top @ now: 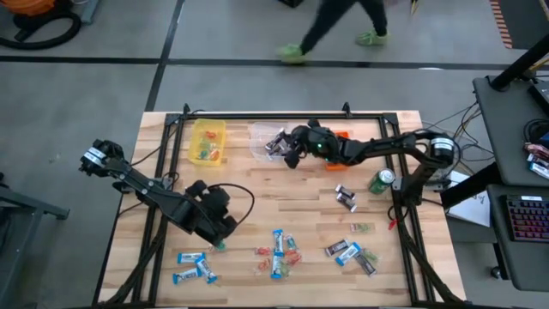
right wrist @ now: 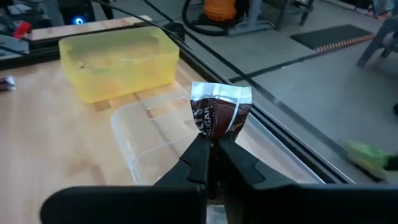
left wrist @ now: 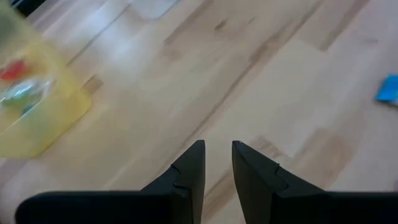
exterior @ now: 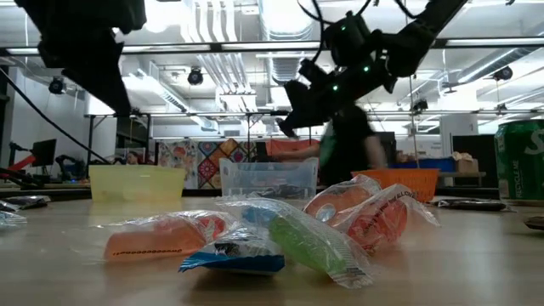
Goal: Organize candy in baskets
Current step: Put the brown chocolate bar into the transparent bin
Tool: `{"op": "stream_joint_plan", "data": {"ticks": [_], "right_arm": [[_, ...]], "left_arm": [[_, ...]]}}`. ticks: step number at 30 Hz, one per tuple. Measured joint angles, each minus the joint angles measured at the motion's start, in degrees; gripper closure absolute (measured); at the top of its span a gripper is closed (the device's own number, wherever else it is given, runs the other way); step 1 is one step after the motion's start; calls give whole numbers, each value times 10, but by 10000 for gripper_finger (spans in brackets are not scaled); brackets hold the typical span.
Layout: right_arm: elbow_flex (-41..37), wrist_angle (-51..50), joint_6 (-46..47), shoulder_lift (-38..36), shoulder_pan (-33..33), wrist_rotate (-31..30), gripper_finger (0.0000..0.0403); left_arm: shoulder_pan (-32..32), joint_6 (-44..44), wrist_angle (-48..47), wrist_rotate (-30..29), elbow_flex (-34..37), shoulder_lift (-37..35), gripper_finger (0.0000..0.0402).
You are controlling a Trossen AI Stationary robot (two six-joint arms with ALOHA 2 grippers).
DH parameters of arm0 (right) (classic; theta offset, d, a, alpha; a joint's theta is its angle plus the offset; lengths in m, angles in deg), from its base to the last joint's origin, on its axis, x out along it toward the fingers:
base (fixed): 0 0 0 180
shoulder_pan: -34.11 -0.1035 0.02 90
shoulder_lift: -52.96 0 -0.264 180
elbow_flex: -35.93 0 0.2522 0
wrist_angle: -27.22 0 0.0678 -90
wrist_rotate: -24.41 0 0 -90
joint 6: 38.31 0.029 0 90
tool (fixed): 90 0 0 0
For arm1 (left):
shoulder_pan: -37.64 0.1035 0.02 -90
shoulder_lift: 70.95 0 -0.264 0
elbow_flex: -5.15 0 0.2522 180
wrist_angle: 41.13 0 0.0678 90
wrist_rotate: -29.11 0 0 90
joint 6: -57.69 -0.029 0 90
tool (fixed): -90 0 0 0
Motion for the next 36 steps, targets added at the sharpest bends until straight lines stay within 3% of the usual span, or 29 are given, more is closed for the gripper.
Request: {"op": "stream_joint_plan", "data": {"ticks": [4,13,19,29,36], "right_arm": [[14,-3,1,23,2,7,370],[23,-29,29,30,7,7,256],[23,-46,48,12,7,10,207],[23,-100,59,-29,-17,54,192],[23,-102,51,-31,-43,55,192]], "left_arm": [[0,32,-26,3,2,1,343],[3,63,-35,12,3,9,353],[7,118,-53,13,3,22,340],[53,241,-140,35,4,73,289],[96,243,-161,96,5,154,261]]}}
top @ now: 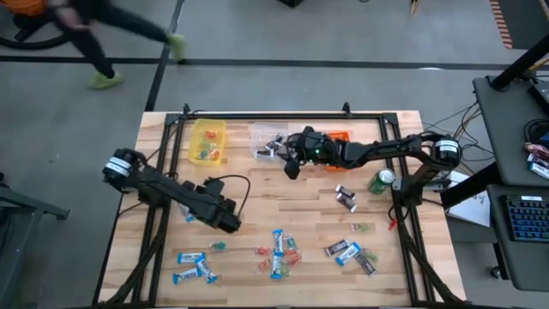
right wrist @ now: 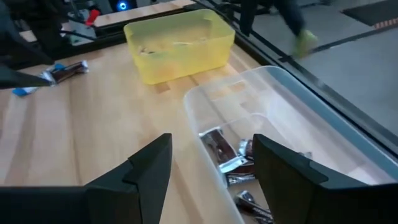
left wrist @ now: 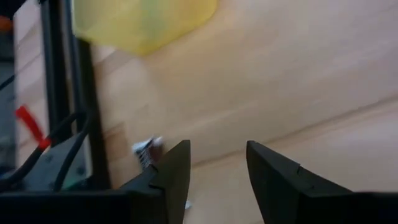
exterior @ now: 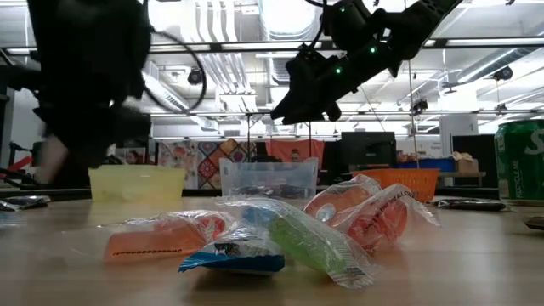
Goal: Organize candy in baskets
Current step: Put the brown chocolate bar into the transparent bin
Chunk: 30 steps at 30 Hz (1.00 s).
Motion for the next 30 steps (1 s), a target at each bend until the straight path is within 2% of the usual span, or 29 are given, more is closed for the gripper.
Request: {"op": "stream_joint_plan", "data": {"ticks": [4,7,17,30], "right_arm": [[0,-11,0,0,-6,0,192],[0,-19,0,0,-8,0,192],[0,-31,0,0,-13,0,193],[0,-34,-1,0,-19,0,193]], "left_arm": [[16,7,-22,54,0,36,258],[17,22,-40,73,0,57,258],[28,45,-39,98,51,65,264],[39,44,57,102,137,61,265]]}}
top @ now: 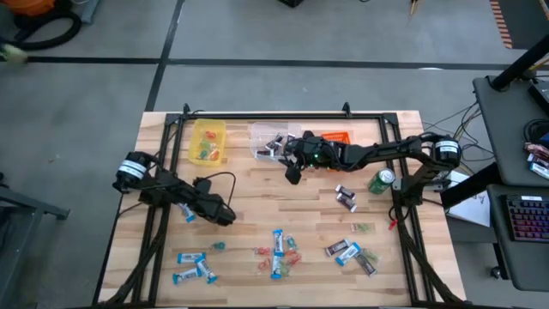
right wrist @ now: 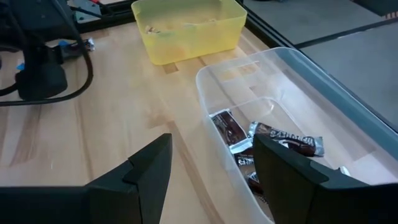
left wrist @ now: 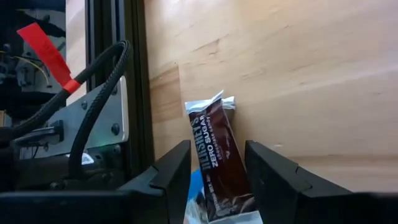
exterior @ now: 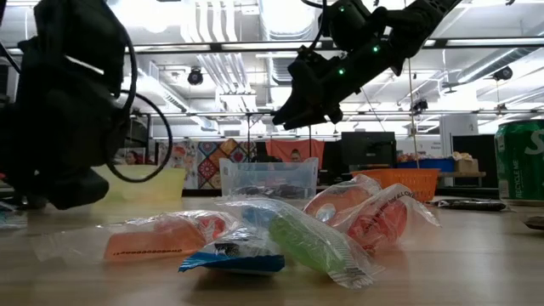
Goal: Organize candy in baskets
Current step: Put the brown chocolate bar into the transparent bin
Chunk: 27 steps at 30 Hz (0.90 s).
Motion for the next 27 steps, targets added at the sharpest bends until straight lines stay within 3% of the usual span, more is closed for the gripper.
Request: {"op": "stream_joint_plan", "data": {"ticks": [8,15,21,27], "right_arm": [[0,-1,2,0,-3,0,193],[0,-2,2,0,-8,0,193],[0,-2,-1,0,-17,0,193],[0,-3,-2,0,-31,1,193]], "left_arm": [[-1,-6,32,-6,23,-6,286],[0,-10,49,-16,19,-33,389],[-3,-16,51,-35,18,-58,398],[-37,-33,58,-129,-6,-115,400]]}}
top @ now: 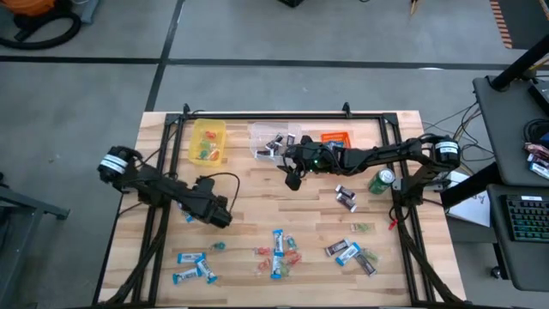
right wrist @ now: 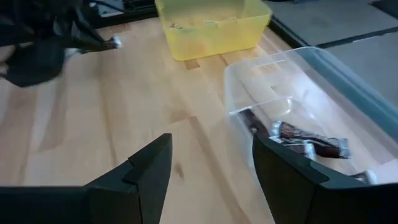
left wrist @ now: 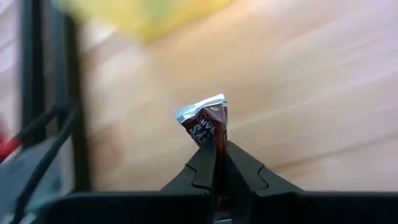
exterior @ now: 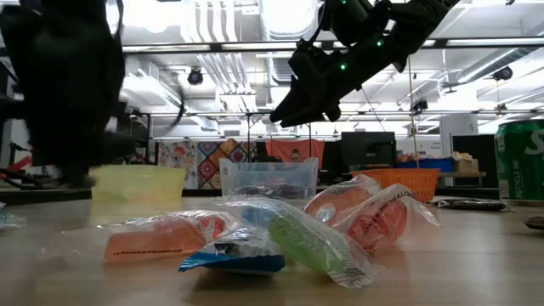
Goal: Organize candy in baskets
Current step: Put the brown chocolate bar into the transparent bin
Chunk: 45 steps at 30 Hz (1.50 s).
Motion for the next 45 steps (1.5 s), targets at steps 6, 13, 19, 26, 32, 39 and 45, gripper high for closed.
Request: {"op": "stream_joint_plan", "data": {"ticks": [6,13,19,26,32,39,45], "right_arm": [[0,-4,1,0,-20,90,193],[0,50,-7,7,-82,141,193],[-1,180,-63,31,-144,140,193],[-1,240,-97,35,-179,134,193],[0,264,-84,41,-182,133,193],[1,264,-76,50,-183,134,203],[1,264,-71,50,-184,136,252]], "left_arm": [[-60,-149,118,-157,-24,-95,401],[-122,-549,505,-236,11,-158,401],[-121,-810,838,-159,63,-132,402],[-119,-866,1008,-133,102,-89,401],[-111,-888,1071,-133,87,-36,401],[-108,-918,1076,-135,54,-10,401],[-108,-928,1075,-153,50,-9,401]]}}
